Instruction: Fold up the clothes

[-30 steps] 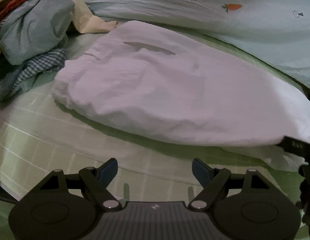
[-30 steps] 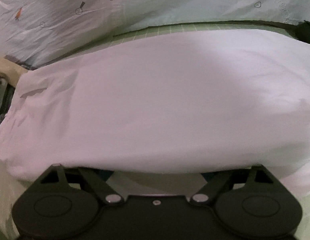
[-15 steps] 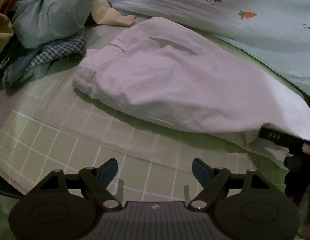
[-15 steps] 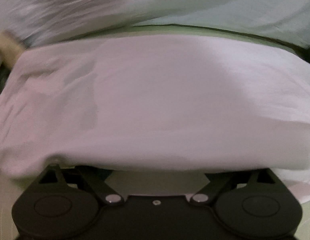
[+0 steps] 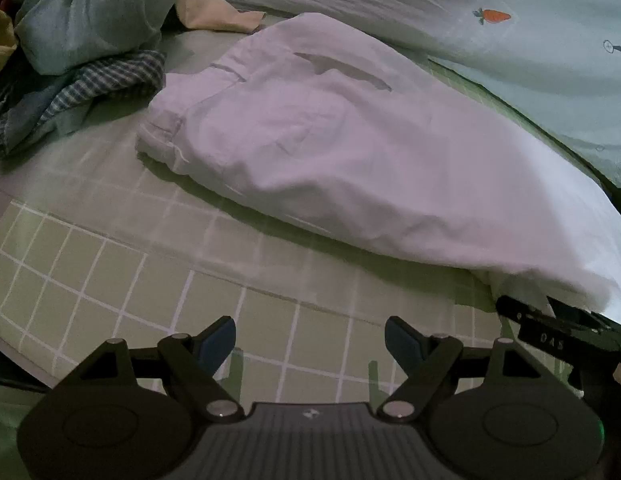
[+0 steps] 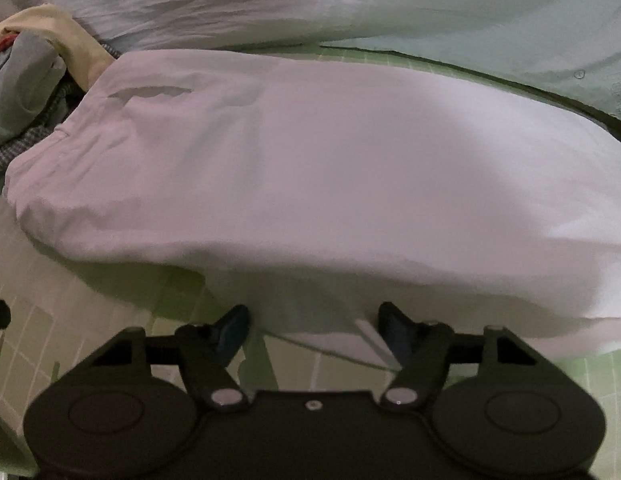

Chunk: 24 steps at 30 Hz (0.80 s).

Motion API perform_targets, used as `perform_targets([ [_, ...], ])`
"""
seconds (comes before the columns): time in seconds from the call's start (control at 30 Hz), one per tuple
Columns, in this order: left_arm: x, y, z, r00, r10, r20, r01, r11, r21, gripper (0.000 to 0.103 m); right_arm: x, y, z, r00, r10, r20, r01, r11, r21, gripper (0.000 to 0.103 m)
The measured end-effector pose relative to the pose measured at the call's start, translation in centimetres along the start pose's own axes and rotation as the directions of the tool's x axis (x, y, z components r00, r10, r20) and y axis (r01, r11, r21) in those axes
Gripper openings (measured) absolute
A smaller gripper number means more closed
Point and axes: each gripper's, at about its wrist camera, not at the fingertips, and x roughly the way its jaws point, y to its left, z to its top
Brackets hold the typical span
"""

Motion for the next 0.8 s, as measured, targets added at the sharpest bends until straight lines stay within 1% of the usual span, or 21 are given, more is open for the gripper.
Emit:
perform_targets([
  [0.13,-0.1,0.1,-0.1,1.0,0.002,-0.001,-0.002,1.0,0.009,0.082,-0.8,0.0,-0.6,1.0,-0.011,-0.014,0.011,1.0,0.006,0.068],
  [0.27,-0.2,0.3,-0.2,1.0,0.011,0.003,-0.011,1.0,0.0,0.082,-2.1,-0.7,-1.4,0.999,-0.034,-0.026,0.035,0.999,0.04,0.067],
  [0.3,-0.2,0.5,-0.2,1.0,0.013,0.006,-0.013,1.0,-0.005,0.082,-2.6,-1.2,-1.3,0.999,-0.044,-0.013,0.045,0.997,0.069,0.065],
  [0.33,-0.2,0.6,-0.2,1.0,0.016,0.008,-0.015,1.0,-0.01,0.082,-3.1,-1.7,-1.3,0.998,-0.056,0.001,0.055,0.993,0.1,0.061],
  [0.4,-0.2,0.8,-0.1,1.0,0.019,0.011,-0.019,1.0,-0.014,0.082,-4.6,-3.2,-0.6,0.992,-0.101,0.075,0.085,0.978,0.189,0.058],
  [0.5,-0.1,0.7,0.0,1.0,0.015,0.009,-0.015,1.0,-0.006,0.082,-6.0,-4.6,1.0,0.964,-0.194,0.181,0.147,0.958,0.245,0.06],
  [0.57,0.1,0.4,0.1,1.0,0.009,0.006,-0.009,1.0,0.01,0.082,-5.6,-5.3,2.5,0.95,-0.23,0.209,0.179,0.955,0.237,0.066],
  [0.6,0.1,0.2,0.1,1.0,0.006,0.005,-0.006,1.0,0.021,0.082,-5.1,-5.7,3.1,0.949,-0.236,0.209,0.186,0.955,0.232,0.068],
  [0.7,0.2,-0.3,0.2,1.0,0.0,0.004,0.0,0.999,0.054,0.082,-2.3,-7.1,4.2,0.961,-0.231,0.153,0.191,0.951,0.242,0.067],
  [0.77,0.2,-0.7,0.2,1.0,-0.001,0.009,0.0,0.997,0.076,0.082,-0.7,-8.1,3.7,0.97,-0.229,0.077,0.203,0.945,0.255,0.064],
  [0.8,0.1,-0.7,0.2,1.0,0.0,0.015,-0.001,0.997,0.082,0.082,-0.3,-8.4,3.0,0.975,-0.216,0.052,0.195,0.944,0.267,0.063],
])
